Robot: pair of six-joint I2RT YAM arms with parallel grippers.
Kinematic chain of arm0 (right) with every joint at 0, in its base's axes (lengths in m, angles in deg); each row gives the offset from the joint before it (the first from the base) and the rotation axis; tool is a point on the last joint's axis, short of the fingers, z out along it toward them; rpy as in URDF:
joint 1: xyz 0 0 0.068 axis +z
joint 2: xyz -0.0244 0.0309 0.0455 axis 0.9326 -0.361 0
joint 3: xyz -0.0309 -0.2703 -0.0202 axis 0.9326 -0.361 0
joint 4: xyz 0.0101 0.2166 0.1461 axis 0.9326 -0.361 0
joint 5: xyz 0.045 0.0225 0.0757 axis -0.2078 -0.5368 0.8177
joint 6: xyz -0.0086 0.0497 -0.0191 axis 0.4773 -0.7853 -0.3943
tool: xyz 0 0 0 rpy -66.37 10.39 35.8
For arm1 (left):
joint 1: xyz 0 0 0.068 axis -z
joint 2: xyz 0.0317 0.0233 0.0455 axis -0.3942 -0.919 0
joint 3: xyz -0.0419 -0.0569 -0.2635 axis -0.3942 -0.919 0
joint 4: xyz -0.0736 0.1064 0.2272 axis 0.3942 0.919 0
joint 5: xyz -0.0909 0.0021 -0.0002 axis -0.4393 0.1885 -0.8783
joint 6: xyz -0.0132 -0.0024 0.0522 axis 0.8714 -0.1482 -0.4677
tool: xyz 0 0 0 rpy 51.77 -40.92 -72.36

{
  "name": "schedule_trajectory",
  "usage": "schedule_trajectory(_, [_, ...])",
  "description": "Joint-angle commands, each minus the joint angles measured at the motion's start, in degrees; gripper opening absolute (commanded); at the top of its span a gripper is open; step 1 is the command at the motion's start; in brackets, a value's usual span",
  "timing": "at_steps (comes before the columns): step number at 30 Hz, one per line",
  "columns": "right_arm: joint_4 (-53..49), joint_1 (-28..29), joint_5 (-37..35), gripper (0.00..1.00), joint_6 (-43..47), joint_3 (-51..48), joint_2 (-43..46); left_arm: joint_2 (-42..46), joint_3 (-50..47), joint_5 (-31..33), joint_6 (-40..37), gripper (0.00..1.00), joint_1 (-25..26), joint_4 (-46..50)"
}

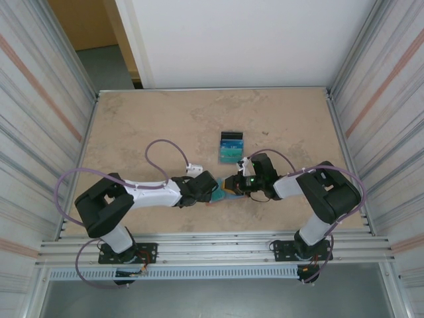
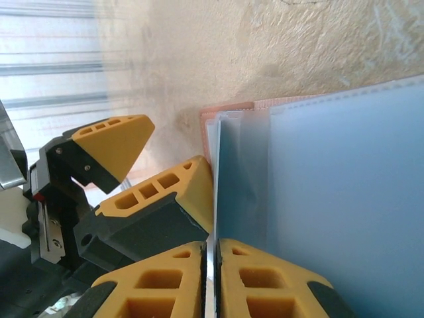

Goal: Take the credit cards out of the card holder

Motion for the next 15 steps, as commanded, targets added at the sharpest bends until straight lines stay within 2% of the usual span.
schedule_trajectory(1, [1.66,-0.74,1.41,0.13,-0.97,-1.09,0.07,-1.67,-0.14,0.33,0.71,0.99,-0.33,2.80])
schedule_trajectory(15, [1.39,-2.07,0.78,0.10,-0.31,-2.04,-1.76,-1.56,0.09,0.58,0.72,0.99,-0.33,3.15])
